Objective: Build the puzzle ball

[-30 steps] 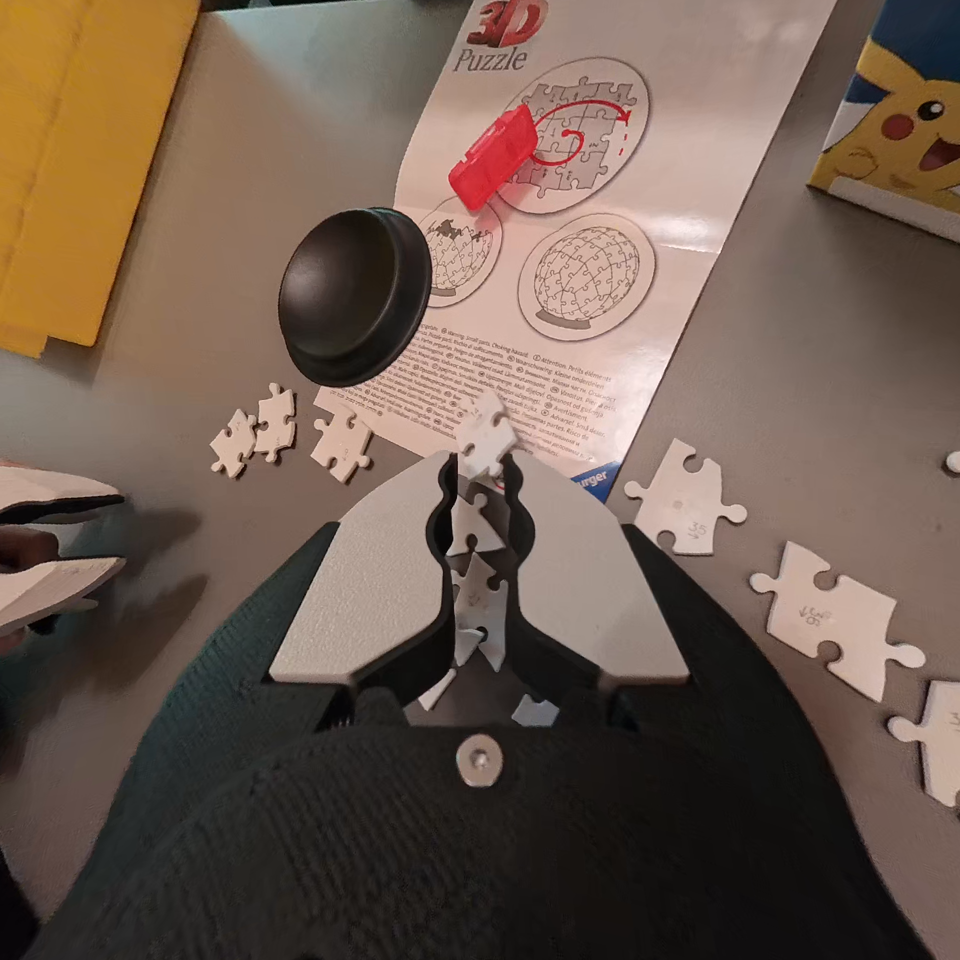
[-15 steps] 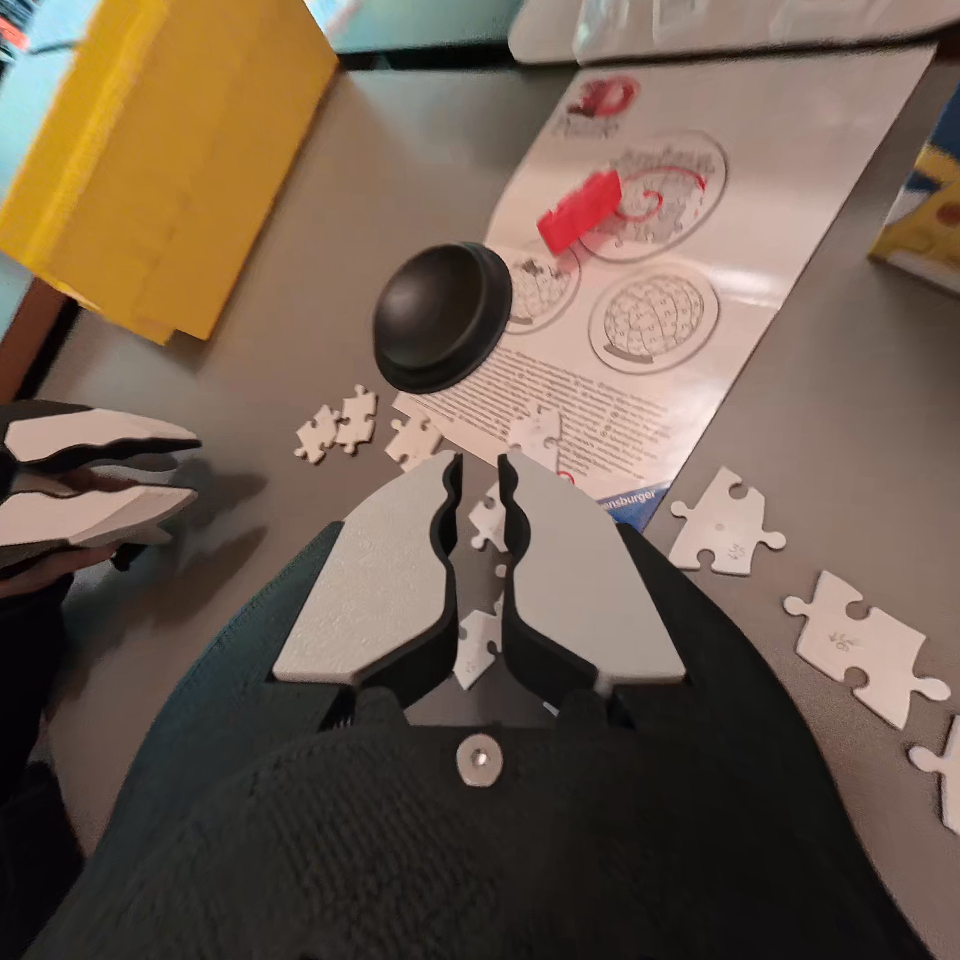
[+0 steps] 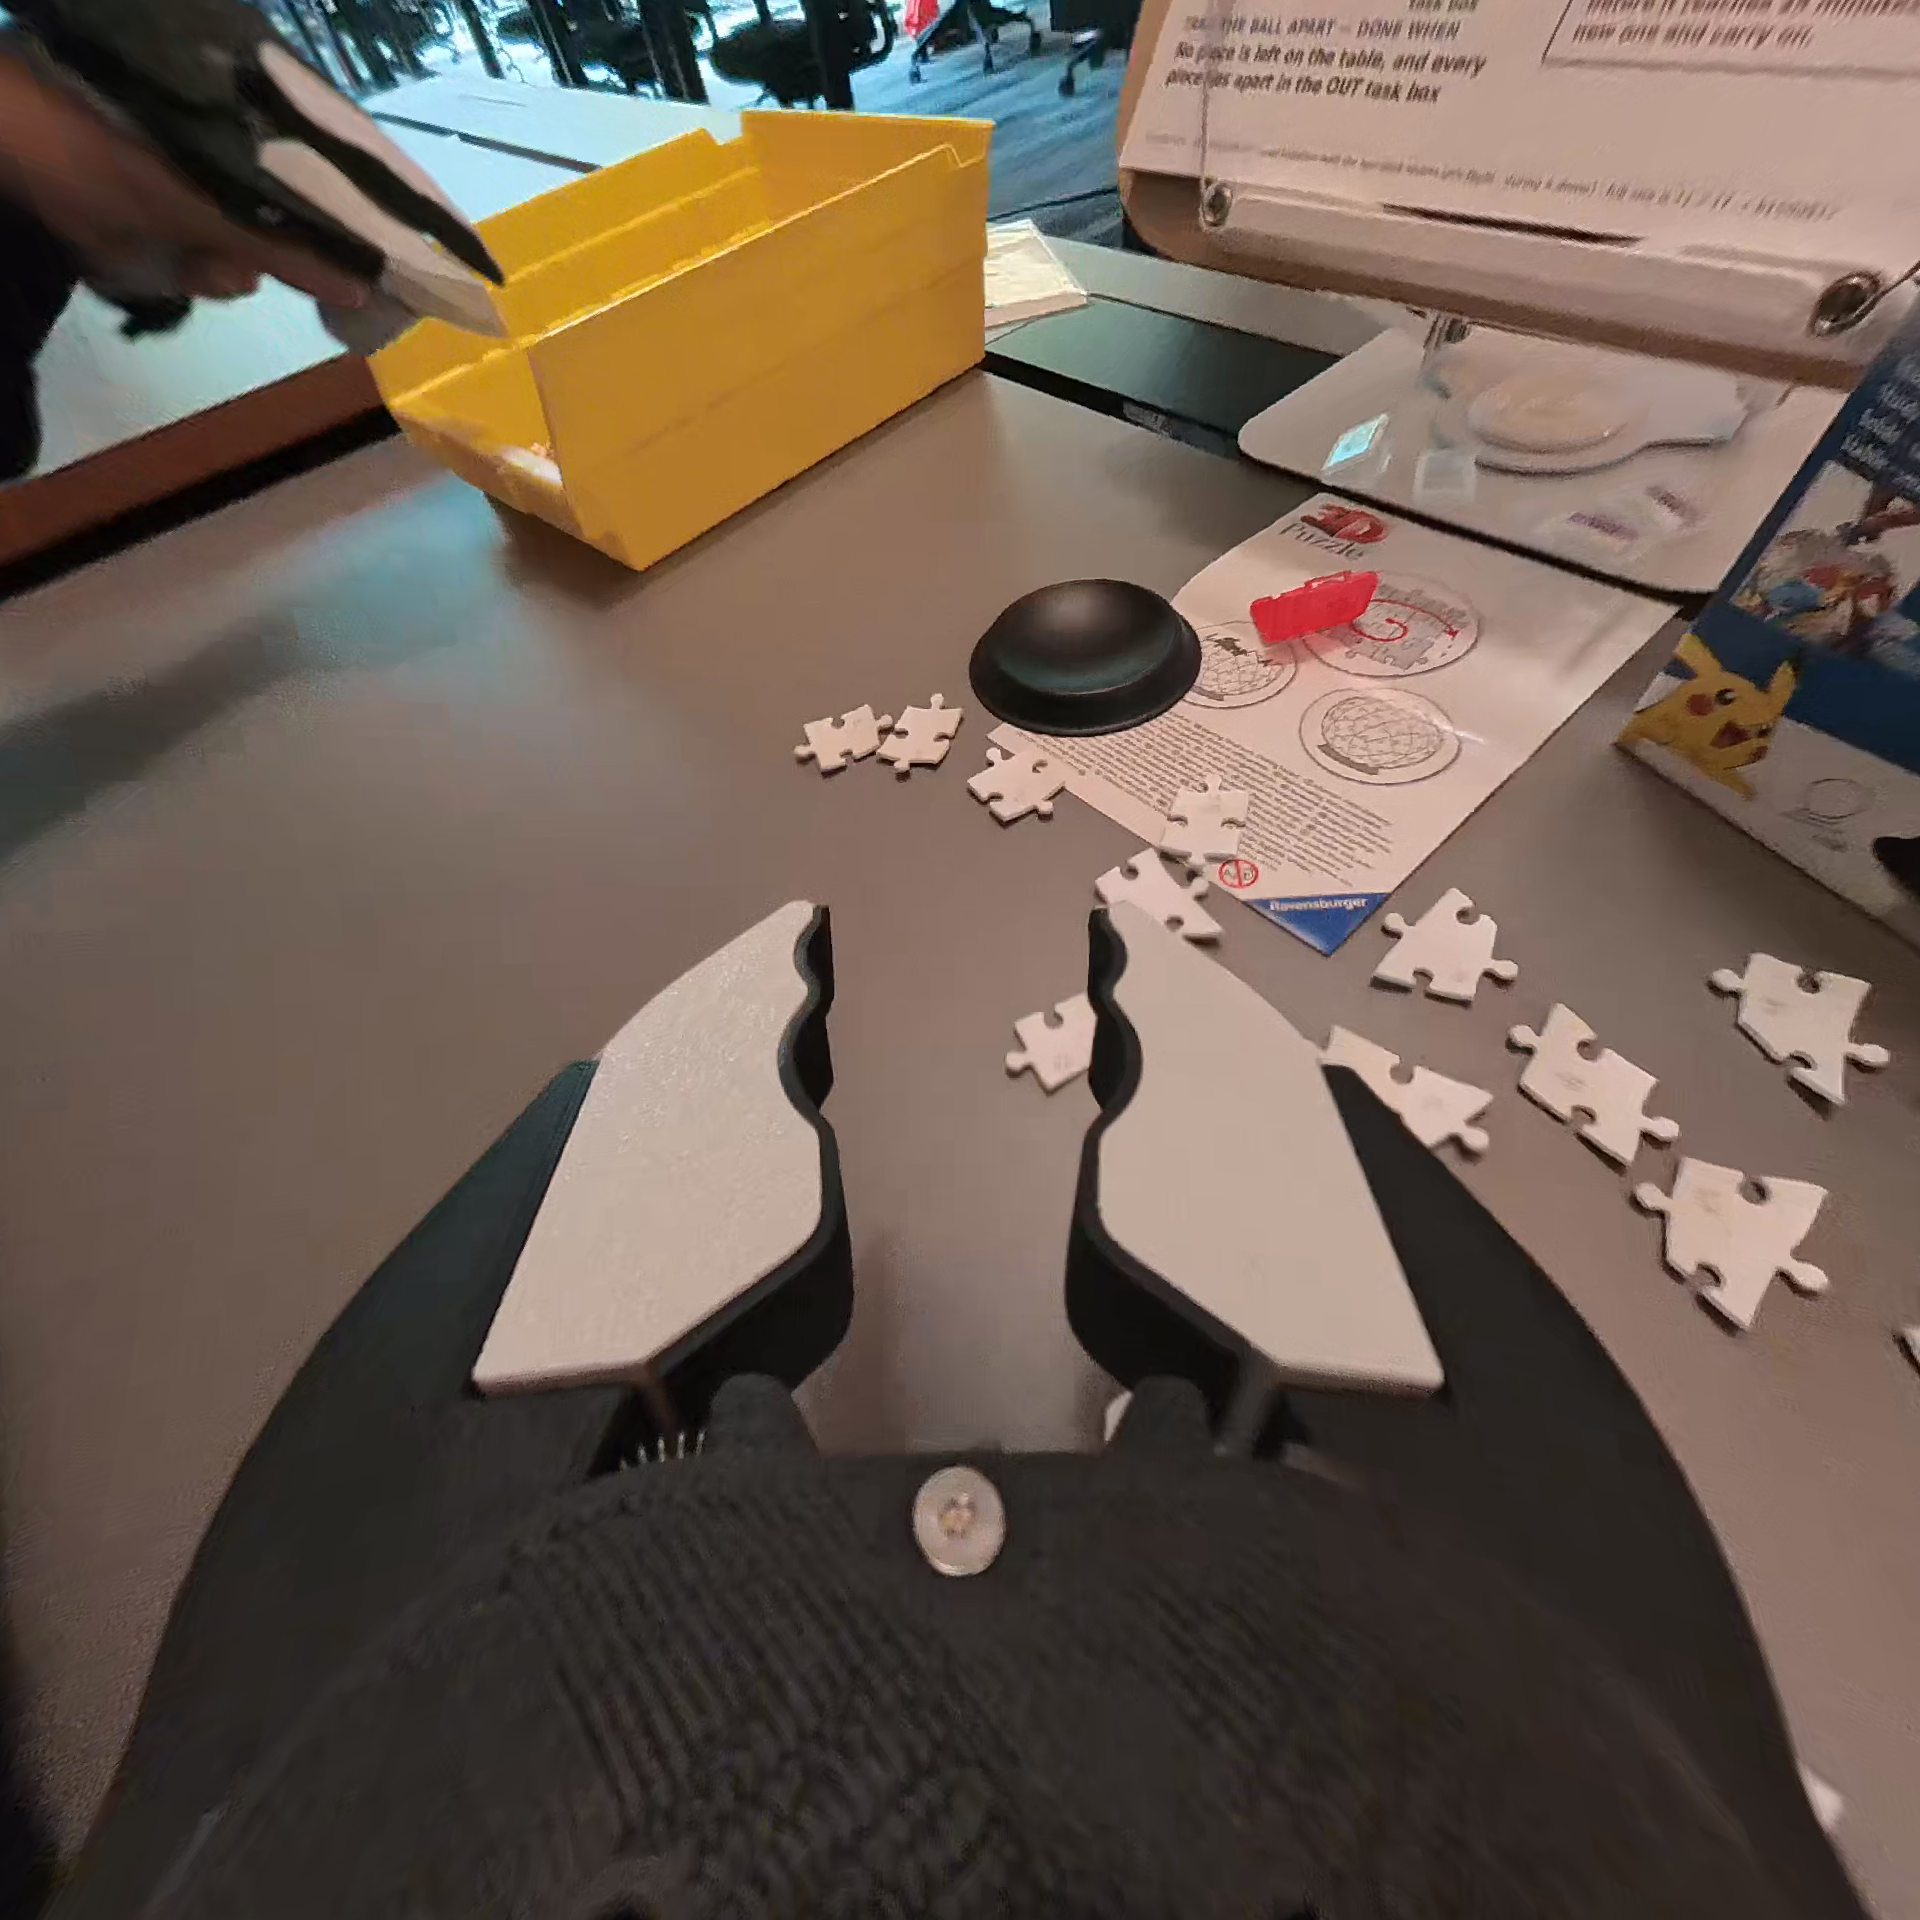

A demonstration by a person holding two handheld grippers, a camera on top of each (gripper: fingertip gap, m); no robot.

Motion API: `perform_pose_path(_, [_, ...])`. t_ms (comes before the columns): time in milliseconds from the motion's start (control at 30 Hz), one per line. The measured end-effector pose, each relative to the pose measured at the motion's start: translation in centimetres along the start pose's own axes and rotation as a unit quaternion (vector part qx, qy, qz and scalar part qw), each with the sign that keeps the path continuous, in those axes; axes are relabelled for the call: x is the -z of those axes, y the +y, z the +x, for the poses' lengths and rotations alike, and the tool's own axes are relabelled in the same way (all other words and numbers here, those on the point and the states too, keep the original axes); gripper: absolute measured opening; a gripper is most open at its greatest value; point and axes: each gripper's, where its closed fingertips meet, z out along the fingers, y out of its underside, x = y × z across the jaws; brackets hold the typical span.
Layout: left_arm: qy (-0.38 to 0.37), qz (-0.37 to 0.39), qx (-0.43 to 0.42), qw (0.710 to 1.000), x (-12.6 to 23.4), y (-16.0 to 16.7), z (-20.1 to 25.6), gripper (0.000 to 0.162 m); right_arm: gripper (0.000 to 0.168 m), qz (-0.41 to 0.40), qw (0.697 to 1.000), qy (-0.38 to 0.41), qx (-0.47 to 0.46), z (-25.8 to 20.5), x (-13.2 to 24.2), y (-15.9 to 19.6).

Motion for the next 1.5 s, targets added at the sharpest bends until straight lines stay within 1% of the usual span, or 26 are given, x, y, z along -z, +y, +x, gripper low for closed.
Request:
perform_pose_path(67, [0.029, -0.044, -0.032, 0.998, -1.5, 1.0, -1.1, 0.026, 0.047, 0.002, 1.000, 0.000, 0.013, -0.9, 1.0, 0.7])
perform_pose_path(133, [0.063, -0.082, -0.048, 0.993, -2.9, 1.6, -1.4, 0.029, 0.048, -0.008, 1.000, 0.003, 0.023, -1.4, 1.8, 1.6])
perform_pose_path(233, [0.089, -0.133, -0.092, 0.983, -4.9, 2.0, -1.8, 0.030, 0.049, -0.023, 0.999, 0.018, 0.030, -1.2, 2.8, 2.9])
perform_pose_path(300, [0.098, -0.166, -0.148, 0.970, -6.2, 2.4, -1.9, 0.031, 0.048, -0.019, 0.999, 0.021, 0.026, -1.1, 3.3, 3.1])
perform_pose_path(367, [0.118, -0.183, -0.217, 0.951, -7.4, 2.7, -1.7, 0.034, 0.048, -0.011, 1.000, 0.021, 0.017, -1.0, 3.6, 2.8])
perform_pose_path(433, [0.146, -0.204, -0.259, 0.933, -8.2, 3.4, -1.3, 0.036, 0.048, -0.009, 1.000, 0.020, 0.017, -1.0, 3.8, 2.6])
perform_pose_path(500, [0.174, -0.217, -0.269, 0.922, -8.6, 3.9, -0.8, 0.039, 0.049, -0.012, 0.999, 0.019, 0.028, -1.1, 3.9, 2.5])
perform_pose_path(533, [0.188, -0.213, -0.269, 0.920, -8.8, 3.8, -0.6, 0.035, 0.049, -0.014, 0.999, 0.020, 0.033, -1.1, 3.9, 2.6])
perform_pose_path(567, [0.198, -0.210, -0.269, 0.919, -8.8, 3.7, -0.4, 0.038, 0.049, -0.015, 0.999, 0.020, 0.037, -1.1, 3.9, 2.7])
perform_pose_path(633, [0.207, -0.217, -0.272, 0.914, -9.0, 4.0, -0.4, 0.041, 0.049, -0.018, 0.999, 0.018, 0.038, -1.1, 3.8, 3.0])
perform_pose_path(700, [0.225, -0.215, -0.265, 0.913, -9.1, 4.0, -0.1, 0.037, 0.049, -0.018, 0.999, 0.016, 0.035, -1.1, 3.6, 3.1])
perform_pose_path(800, [0.221, -0.223, -0.236, 0.920, -9.2, 3.9, -0.2, 0.030, 0.049, -0.022, 0.999, 0.014, 0.034, -1.0, 3.5, 3.4])
perform_pose_path(900, [0.212, -0.215, -0.233, 0.924, -9.2, 3.9, -0.3, 0.030, 0.049, -0.023, 0.999, 0.016, 0.037, -0.9, 3.5, 3.4])
perform_pose_path(967, [0.192, -0.207, -0.240, 0.929, -8.8, 3.7, -0.8, 0.030, 0.049, -0.015, 0.999, 0.013, 0.031, -1.0, 3.5, 3.1])
perform_pose_path(1000, [0.171, -0.190, -0.244, 0.935, -8.2, 3.0, -1.5, 0.030, 0.048, -0.006, 1.000, 0.011, 0.024, -1.1, 3.5, 2.7])
perform_pose_path(1033, [0.149, -0.152, -0.241, 0.947, -7.4, 1.7, -2.0, 0.030, 0.048, 0.005, 1.000, 0.006, 0.014, -1.3, 3.4, 2.3])
perform_pose_path(1067, [0.139, -0.096, -0.226, 0.959, -6.2, -0.2, -2.0, 0.030, 0.047, 0.020, 1.000, -0.003, 0.000, -1.7, 3.3, 1.7])
perform_pose_path(1100, [0.144, -0.023, -0.209, 0.967, -4.5, -2.5, -1.3, 0.030, 0.047, 0.035, 0.999, -0.015, -0.017, -2.2, 2.9, 1.1])
perform_pose_path(1133, [0.156, 0.068, -0.199, 0.965, -2.4, -5.1, -0.2, 0.030, 0.047, 0.049, 0.998, -0.035, -0.037, -2.8, 2.4, 0.4])
perform_pose_path(1167, [0.169, 0.162, -0.197, 0.952, 0.0, -7.6, 1.4, 0.030, 0.047, 0.058, 0.995, -0.061, -0.054, -3.7, 1.8, -0.3])
perform_pose_path(1233, [0.182, 0.323, -0.199, 0.907, 5.1, -11.4, 4.9, 0.030, 0.048, 0.069, 0.989, -0.107, -0.080, -5.5, 0.3, -1.8])
perform_pose_path(1300, [0.181, 0.432, -0.209, 0.858, 8.9, -13.4, 8.7, 0.030, 0.051, 0.076, 0.983, -0.140, -0.088, -7.2, -1.4, -3.4])
perform_pose_path(1367, [0.188, 0.532, -0.202, 0.800, 12.4, -14.7, 12.8, 0.030, 0.056, 0.095, 0.972, -0.193, -0.097, -9.6, -2.5, -5.8])
perform_pose_path(1433, [0.243, 0.619, -0.156, 0.731, 15.9, -15.2, 16.4, 0.030, 0.054, 0.143, 0.939, -0.276, -0.149, -12.2, -2.4, -9.1])
perform_pose_path(1500, [0.310, 0.675, -0.095, 0.663, 18.5, -15.2, 18.5, 0.030, 0.046, 0.188, 0.891, -0.352, -0.216, -13.9, -1.7, -12.1])
